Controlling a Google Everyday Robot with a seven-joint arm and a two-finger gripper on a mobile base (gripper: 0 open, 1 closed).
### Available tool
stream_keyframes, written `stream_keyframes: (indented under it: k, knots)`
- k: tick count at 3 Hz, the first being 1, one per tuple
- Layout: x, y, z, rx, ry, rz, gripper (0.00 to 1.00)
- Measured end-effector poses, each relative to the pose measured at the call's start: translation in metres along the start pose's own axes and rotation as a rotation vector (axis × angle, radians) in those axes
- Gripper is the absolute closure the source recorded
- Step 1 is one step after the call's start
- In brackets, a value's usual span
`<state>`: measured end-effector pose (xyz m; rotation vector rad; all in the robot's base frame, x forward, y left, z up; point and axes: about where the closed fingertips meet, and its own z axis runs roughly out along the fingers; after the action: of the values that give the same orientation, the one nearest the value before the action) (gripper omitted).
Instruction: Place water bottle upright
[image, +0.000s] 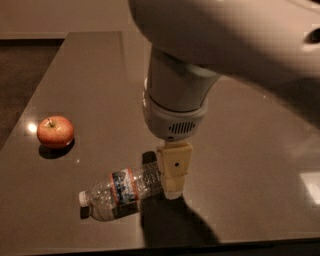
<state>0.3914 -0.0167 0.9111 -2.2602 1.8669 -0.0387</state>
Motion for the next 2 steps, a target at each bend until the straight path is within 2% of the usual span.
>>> stream_keyframes:
  k: [1,2]
  knots:
    - [-0.025,0.0,0.021,-0.044,0.005,-0.045,0.0]
    - [-0.039,0.006,0.036,-0.076,0.013,-0.075,0.0]
